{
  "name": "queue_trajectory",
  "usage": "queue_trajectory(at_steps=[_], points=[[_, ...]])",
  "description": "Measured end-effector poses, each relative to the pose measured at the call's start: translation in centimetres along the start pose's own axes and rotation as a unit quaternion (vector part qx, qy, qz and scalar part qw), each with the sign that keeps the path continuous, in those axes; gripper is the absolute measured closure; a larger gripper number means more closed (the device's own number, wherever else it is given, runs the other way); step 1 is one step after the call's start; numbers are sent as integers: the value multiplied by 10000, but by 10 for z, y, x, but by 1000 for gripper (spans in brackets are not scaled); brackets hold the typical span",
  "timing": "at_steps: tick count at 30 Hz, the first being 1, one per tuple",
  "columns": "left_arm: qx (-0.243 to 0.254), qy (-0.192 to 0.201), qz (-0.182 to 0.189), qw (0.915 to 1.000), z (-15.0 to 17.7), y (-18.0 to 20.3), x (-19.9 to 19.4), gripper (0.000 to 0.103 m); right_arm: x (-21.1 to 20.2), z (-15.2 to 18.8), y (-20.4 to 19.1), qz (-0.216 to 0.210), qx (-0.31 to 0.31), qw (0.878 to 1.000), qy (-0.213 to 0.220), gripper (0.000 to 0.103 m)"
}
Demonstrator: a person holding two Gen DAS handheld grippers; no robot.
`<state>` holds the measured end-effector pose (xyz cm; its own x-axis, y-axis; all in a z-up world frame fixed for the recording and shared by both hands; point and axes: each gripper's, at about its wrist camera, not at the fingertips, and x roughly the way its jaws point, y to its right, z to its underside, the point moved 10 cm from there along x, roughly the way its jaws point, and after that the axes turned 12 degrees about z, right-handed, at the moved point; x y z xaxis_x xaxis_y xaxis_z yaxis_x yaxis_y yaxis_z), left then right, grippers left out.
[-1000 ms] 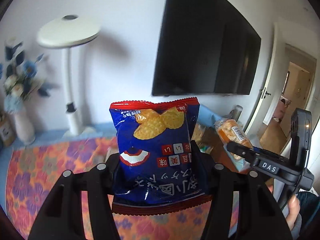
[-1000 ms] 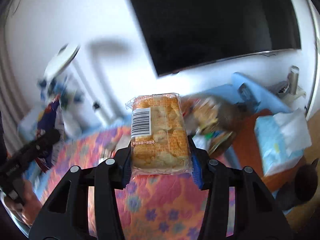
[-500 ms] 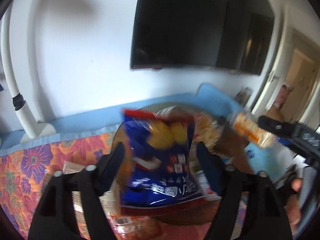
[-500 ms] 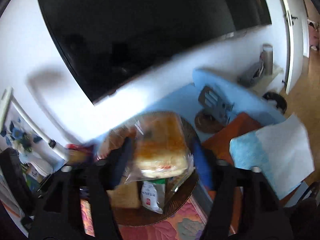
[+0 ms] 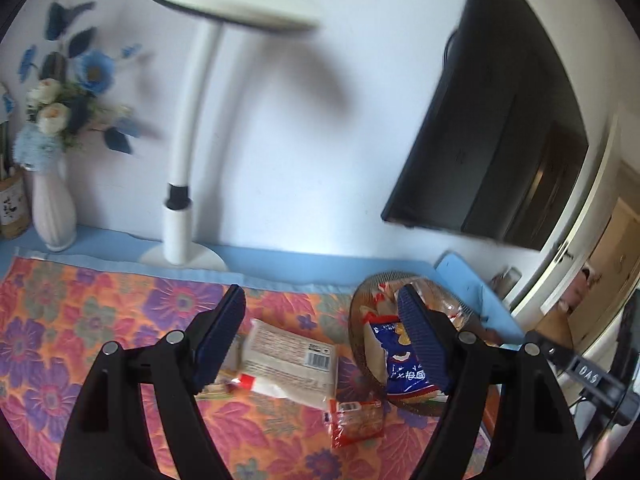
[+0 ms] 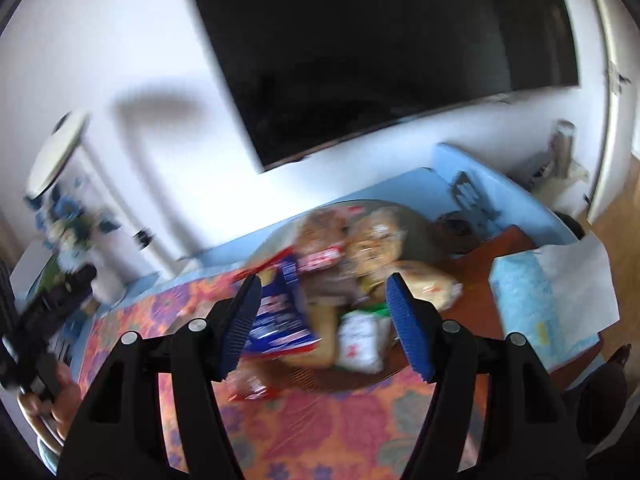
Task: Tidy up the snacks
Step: 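Lift both packs, lower them into the glass bowl and release, then grasp small printed snack bar with left tool while right tool grasps wrapped bar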
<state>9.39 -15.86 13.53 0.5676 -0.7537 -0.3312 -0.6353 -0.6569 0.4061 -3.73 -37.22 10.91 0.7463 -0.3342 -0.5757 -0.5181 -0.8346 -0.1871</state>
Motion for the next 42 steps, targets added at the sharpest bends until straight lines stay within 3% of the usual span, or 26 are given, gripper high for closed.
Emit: queue_trajectory(at_steps=[4,7,9,17,20,23,25,28,34,42], points=[[-9,319,14,9995,-9,-12,-55,25,-25,14,-44,-342,-361,9987,113,36],[21,341,144,9993,-2,-20,-81,20,-33,32,-67,-526,-540,9971,118,36],[78,284,12,9996,9,-31,-87,18,-32,53,-81,-702,-658,9954,32,36],[-594,-495,-881,9931,109,-130,-52,18,28,136,-112,-1029,-970,9881,-609,36],[-767,-880,-1005,9881,139,-150,-34,19,51,152,-111,-841,-1083,9880,-706,34],[-691,-1014,-1070,9867,157,-157,-27,18,80,169,-96,-675,-847,9884,-1062,30],[-749,-1263,-1124,9828,170,-161,-18,20,84,165,-90,-754,-667,9888,-1103,29],[-822,-1191,-1110,9832,169,-164,-17,18,84,160,-83,-768,-492,9907,-1012,13],[-1277,-1131,-942,9808,171,-178,-18,18,87,165,-86,-695,-612,9898,-1081,12],[-1014,-1241,-1118,9807,172,-171,-15,18,85,166,-92,-447,-924,9902,-948,9]])
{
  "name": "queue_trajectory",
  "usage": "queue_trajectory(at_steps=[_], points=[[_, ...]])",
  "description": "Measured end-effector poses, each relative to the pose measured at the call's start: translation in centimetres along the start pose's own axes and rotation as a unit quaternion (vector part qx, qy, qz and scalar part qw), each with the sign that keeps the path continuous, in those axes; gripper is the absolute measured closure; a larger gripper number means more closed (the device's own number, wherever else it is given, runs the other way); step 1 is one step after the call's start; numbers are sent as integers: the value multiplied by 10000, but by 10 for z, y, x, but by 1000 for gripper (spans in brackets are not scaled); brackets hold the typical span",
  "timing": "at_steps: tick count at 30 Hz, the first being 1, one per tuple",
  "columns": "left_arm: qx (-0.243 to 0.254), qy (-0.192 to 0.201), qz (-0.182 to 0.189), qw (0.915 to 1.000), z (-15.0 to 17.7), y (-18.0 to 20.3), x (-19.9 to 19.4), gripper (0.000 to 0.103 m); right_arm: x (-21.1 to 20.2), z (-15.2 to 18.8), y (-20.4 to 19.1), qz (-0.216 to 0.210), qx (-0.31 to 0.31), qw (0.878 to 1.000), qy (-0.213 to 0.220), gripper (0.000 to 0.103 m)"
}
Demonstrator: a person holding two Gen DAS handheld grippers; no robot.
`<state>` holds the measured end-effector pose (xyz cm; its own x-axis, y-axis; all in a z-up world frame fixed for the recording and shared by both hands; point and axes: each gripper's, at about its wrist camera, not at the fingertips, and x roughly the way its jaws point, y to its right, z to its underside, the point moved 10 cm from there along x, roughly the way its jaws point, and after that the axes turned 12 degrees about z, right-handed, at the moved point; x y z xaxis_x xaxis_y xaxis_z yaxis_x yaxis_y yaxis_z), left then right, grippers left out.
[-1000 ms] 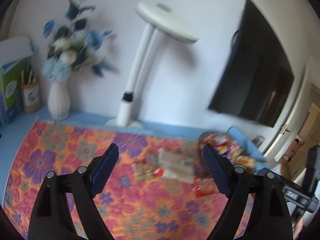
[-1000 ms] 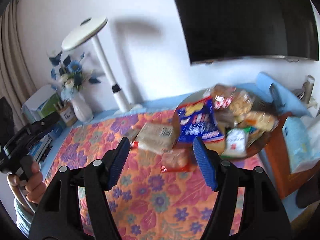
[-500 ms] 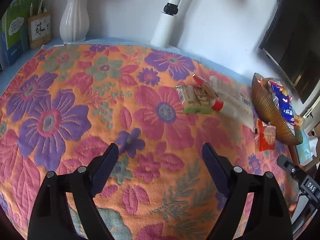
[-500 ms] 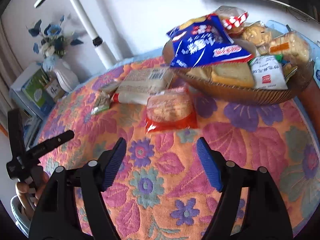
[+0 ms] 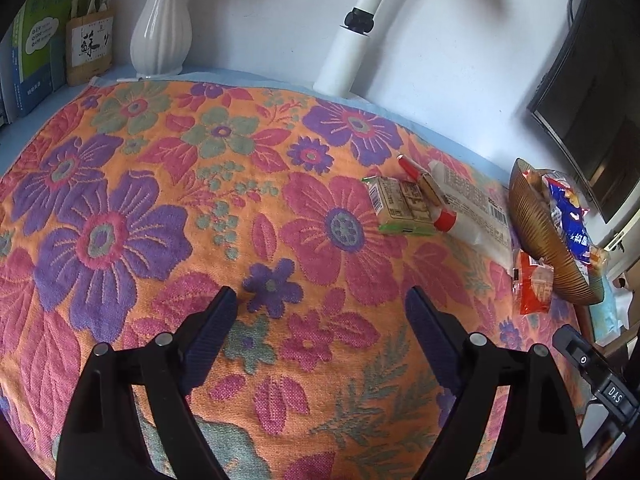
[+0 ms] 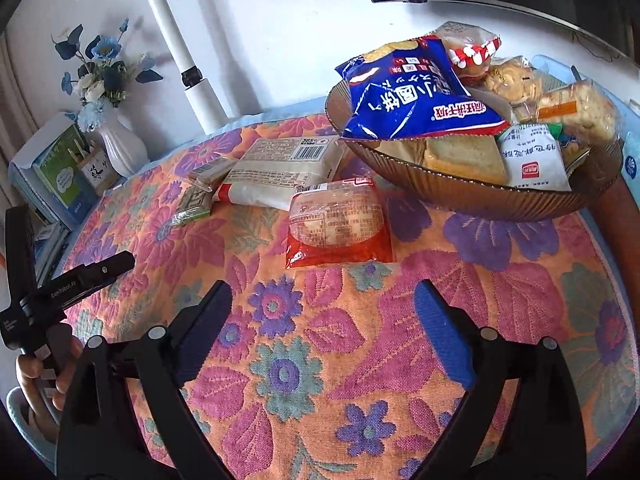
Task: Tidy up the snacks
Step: 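Grasp small printed snack bar with left tool while right tool grasps wrapped bar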
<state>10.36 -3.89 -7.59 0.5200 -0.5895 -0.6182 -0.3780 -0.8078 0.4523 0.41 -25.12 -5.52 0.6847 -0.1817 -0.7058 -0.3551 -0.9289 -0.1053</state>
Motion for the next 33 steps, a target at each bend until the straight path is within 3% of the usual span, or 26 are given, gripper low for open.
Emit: queue_trajectory(at_steps=[4,6,8,12,15,17,20,24,26,30,33], points=[[-37,33,-28,10000,-1,-2,0,18,-1,0,2,16,44,10000,27,9],[63,55,-212,9997,-1,-1,-4,20,-8,-1,2,-94,101,9998,118,9],[386,279,-271,9985,-5,14,-31,20,-25,3,-7,-554,37,9983,162,9],[774,1054,231,9911,-35,61,-116,18,-69,3,-32,-1139,-282,9927,269,9],[944,1723,-45,9805,-76,80,-182,18,-119,-32,-48,-1713,-230,9832,584,9],[1020,2169,119,9708,-103,94,-216,18,-141,-56,-52,-1902,-129,9789,741,9],[1331,2355,83,9627,-131,107,-221,17,-149,-99,-50,-1720,259,9826,654,9],[1407,1917,218,9711,-136,107,-152,15,-112,-126,-57,-1669,755,9831,63,9],[1354,1374,226,9809,-123,96,-92,15,-78,-130,-64,-1567,831,9836,-335,9],[1154,279,152,9928,-83,61,9,17,-19,-133,-84,-1418,775,9825,-922,10],[890,-488,391,9941,-57,46,63,27,24,-136,-101,-1221,575,9830,-1249,14]])
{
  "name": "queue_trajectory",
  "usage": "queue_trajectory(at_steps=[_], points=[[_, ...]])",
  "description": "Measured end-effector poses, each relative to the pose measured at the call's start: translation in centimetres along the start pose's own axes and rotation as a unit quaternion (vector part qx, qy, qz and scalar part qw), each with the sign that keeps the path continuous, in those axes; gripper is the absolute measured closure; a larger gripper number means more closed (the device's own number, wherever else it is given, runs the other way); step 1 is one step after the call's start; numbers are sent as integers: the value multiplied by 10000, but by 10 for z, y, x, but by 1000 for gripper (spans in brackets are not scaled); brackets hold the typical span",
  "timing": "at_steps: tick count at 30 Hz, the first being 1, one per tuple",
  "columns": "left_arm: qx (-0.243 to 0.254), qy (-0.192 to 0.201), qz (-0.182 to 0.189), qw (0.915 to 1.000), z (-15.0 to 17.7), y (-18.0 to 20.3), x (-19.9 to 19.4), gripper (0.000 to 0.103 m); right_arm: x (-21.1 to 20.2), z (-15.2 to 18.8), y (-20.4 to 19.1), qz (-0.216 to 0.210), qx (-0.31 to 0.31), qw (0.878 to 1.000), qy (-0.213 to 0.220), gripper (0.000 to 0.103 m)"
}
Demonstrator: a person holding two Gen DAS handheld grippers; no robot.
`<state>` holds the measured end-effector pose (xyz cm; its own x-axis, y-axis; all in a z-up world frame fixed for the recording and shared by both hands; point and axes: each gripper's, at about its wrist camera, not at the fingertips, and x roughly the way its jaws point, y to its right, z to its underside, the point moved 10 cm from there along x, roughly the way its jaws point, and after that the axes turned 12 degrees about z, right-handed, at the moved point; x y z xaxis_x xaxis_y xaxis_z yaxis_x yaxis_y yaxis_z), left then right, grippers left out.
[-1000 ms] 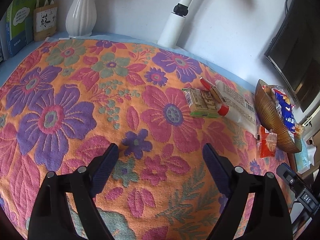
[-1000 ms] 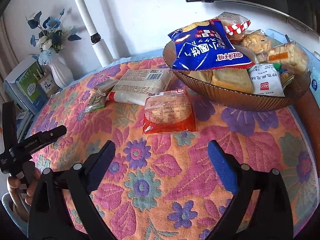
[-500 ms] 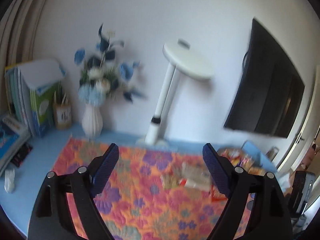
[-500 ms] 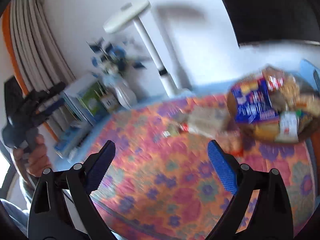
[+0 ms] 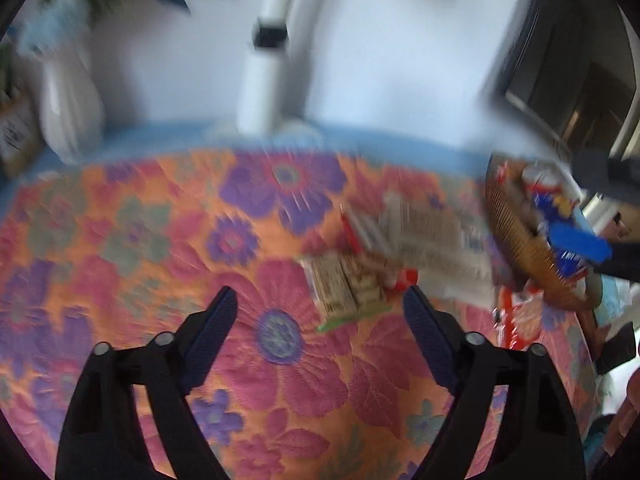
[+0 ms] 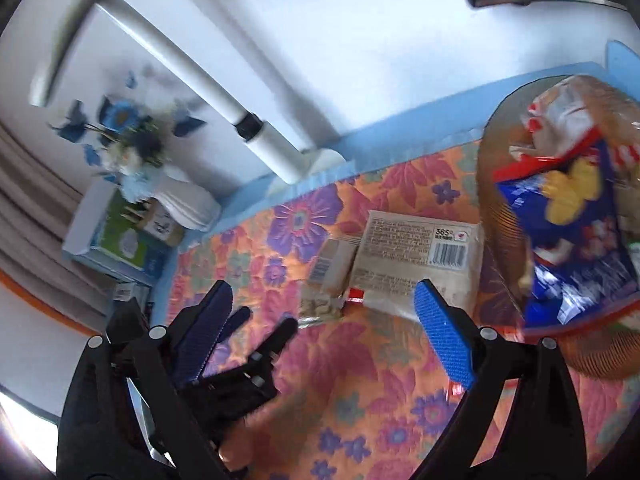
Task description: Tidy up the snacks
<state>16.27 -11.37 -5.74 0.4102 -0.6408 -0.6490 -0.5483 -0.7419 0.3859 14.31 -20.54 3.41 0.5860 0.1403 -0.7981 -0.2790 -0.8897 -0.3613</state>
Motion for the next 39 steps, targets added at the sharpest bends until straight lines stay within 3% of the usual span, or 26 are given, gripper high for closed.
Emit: queue_trajectory(at_steps=[2,3,8,12,13,14,20,23,26,30,34,39], points=[[-367,-317,440,9979,7,-4,24,28,29,4,-2,4,-34,9994,-339,28],[-393,-265,473,9978,3,-5,27,28,43,8,-5,-30,-34,9987,-500,31],[34,-238,145,9996,2,5,35,29,82,27,-19,-162,-38,9951,-974,38],[240,-218,-190,9993,3,7,37,40,94,25,-20,-86,56,9956,-930,46],[229,-194,-252,9992,3,6,37,53,98,27,-19,-21,43,9954,-961,50],[212,-175,-336,9991,2,4,38,57,102,30,-18,47,18,9948,-1018,57],[135,-161,-244,9995,4,2,29,58,102,31,-15,228,-88,9957,-890,67],[258,-317,-377,9985,9,4,22,58,96,36,-17,174,-145,9966,-797,68],[150,-415,-288,9986,19,1,-5,58,73,46,-26,-163,-138,9976,-658,68],[-380,-649,571,9955,57,4,-45,58,34,71,-33,-510,-329,9968,-521,68],[-381,-382,445,9976,83,3,-85,58,2,108,-17,-350,-670,9968,-251,67],[-146,4,109,9998,96,12,-107,58,-8,156,7,-167,-547,9983,-68,67]])
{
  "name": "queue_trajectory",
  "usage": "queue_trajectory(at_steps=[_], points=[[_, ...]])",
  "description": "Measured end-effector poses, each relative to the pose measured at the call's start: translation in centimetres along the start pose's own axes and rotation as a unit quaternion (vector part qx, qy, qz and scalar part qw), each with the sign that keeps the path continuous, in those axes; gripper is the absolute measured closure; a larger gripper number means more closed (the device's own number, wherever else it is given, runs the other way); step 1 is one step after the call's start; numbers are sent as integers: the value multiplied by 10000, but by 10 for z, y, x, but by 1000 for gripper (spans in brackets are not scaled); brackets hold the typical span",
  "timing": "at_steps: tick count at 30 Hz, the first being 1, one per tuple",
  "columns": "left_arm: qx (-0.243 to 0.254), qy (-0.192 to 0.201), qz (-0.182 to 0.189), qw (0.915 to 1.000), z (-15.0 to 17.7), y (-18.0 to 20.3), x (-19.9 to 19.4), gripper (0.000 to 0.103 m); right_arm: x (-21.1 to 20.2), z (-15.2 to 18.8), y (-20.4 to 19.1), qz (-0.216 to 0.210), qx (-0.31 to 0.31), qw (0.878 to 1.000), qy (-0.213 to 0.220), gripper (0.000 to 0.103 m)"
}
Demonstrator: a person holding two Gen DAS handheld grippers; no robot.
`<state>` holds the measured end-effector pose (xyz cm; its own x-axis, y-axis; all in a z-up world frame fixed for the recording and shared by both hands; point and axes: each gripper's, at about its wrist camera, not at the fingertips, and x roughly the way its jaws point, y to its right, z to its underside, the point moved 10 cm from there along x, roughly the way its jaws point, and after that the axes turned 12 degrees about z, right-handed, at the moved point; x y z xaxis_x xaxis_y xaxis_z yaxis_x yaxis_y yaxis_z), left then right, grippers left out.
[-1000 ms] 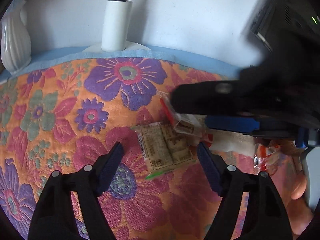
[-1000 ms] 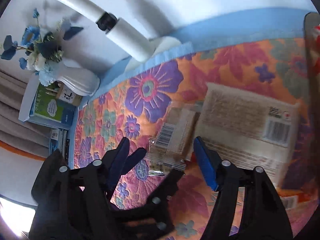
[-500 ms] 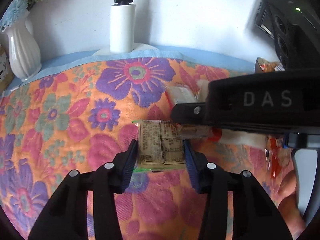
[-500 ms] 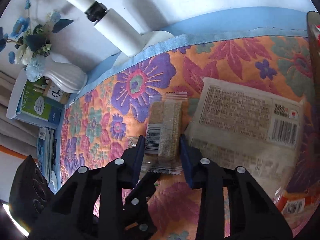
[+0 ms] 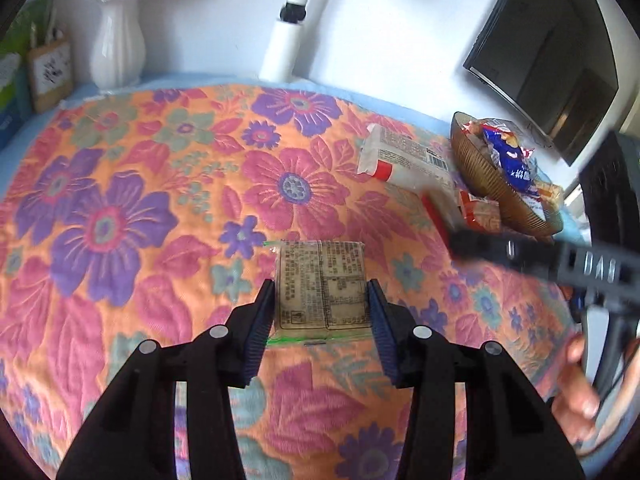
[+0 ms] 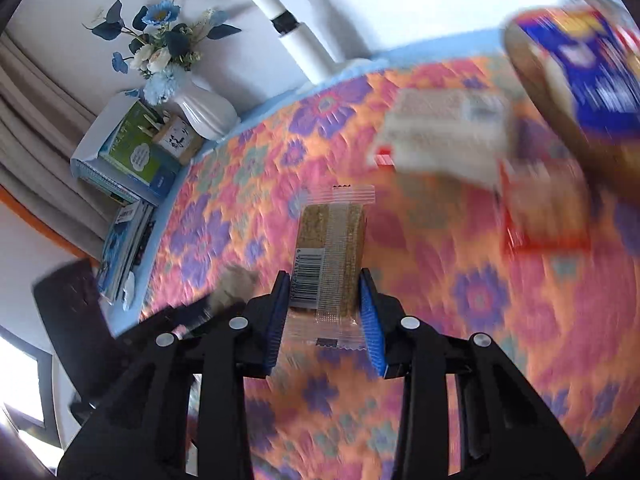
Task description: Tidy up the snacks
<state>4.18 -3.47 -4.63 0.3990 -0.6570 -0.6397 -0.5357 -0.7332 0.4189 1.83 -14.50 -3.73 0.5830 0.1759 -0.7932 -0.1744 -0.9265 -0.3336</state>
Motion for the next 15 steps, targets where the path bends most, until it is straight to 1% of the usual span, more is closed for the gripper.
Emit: queue_trajectory(at_steps=[1,3,4,5,6,7,8,9,10,11,12,13,15], points=[[23,15,-17,10000,3,2,0,58,-2,9,6,84,-52,9999,59,67],[71,-95,-3,9999,9,12,11,58,-6,22,13,206,-150,9996,112,67],[134,-204,-55,9997,14,13,16,58,-7,28,16,267,-174,9994,122,67],[171,-257,-191,9993,20,8,19,58,-8,33,19,286,-189,9994,111,67],[164,-286,-308,9990,23,6,23,58,-8,38,23,277,-182,9994,84,67],[112,-309,-336,9989,24,4,28,58,-8,43,27,305,-188,9993,59,67],[141,-211,-354,9991,22,5,29,58,-8,47,31,365,-223,9991,43,66],[195,-194,-373,9989,22,5,30,57,-7,50,34,474,-279,9985,42,65],[218,-201,-376,9989,22,6,30,53,-7,53,36,549,-314,9980,40,64],[249,-203,-289,9991,23,9,32,44,-6,55,37,515,-318,9982,25,59],[295,-213,-169,9992,23,11,33,41,-7,56,37,372,-281,9989,16,55],[299,-194,-135,9993,23,11,31,41,-8,56,37,313,-234,9992,40,51],[210,-174,-53,9996,22,9,30,41,-9,54,39,420,-225,9988,121,49]])
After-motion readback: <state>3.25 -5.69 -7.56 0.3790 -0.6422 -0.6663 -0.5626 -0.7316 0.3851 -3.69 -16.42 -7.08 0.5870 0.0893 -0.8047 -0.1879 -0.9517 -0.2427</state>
